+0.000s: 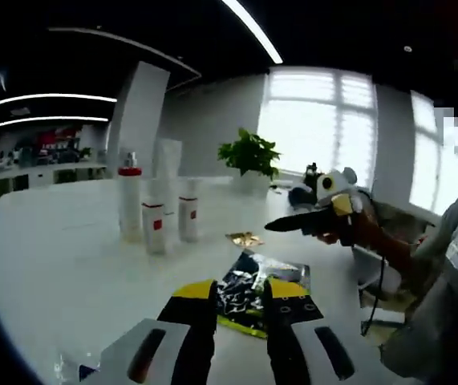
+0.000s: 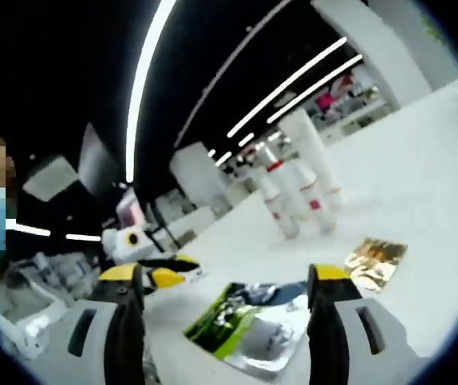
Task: Arrange the skincare products in the storage area until every visible bottle or jar stands upright without overlapping.
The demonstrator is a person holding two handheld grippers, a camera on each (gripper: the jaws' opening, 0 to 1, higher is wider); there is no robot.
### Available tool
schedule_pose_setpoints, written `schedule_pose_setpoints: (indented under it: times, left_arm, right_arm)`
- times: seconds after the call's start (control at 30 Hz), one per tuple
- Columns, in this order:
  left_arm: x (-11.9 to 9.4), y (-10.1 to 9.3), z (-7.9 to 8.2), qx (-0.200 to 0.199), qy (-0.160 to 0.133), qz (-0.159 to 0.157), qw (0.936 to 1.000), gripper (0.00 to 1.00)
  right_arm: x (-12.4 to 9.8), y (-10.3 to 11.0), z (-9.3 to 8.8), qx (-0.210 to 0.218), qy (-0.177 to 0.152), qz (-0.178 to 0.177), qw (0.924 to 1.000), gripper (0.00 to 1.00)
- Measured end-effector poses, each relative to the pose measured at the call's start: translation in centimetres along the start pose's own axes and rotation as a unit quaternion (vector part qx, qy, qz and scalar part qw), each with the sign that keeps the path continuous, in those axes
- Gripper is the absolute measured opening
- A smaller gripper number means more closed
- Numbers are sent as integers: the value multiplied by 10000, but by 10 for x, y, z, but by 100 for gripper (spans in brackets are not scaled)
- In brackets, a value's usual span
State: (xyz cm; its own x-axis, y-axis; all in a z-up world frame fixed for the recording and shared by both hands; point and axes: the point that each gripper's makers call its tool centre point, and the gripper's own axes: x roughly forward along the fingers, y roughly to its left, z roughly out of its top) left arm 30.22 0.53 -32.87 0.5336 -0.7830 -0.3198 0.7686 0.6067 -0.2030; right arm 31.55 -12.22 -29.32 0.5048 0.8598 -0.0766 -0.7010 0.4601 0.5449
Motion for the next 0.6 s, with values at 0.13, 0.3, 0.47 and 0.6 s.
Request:
schedule_pose_setpoints:
  times: [0.13, 0.3, 0.47, 0.6]
  left_arm:
    - [9, 4, -19, -7, 409, 207, 9989, 16]
    - [18, -3, -23, 180, 502, 150, 9985, 15]
    - [23, -7, -35, 340, 816, 61, 9961, 13]
    - [27, -9, -42, 311, 912, 55, 9953, 12]
  right_arm:
    - [-7, -9, -13, 191, 333, -348, 9987, 91]
    - [-11, -9, -33, 710, 884, -398, 9928, 82]
    - [-15, -17, -39, 674, 1197, -647, 9884, 79]
    - [-19, -16, -46, 695, 1438, -776, 9841, 72]
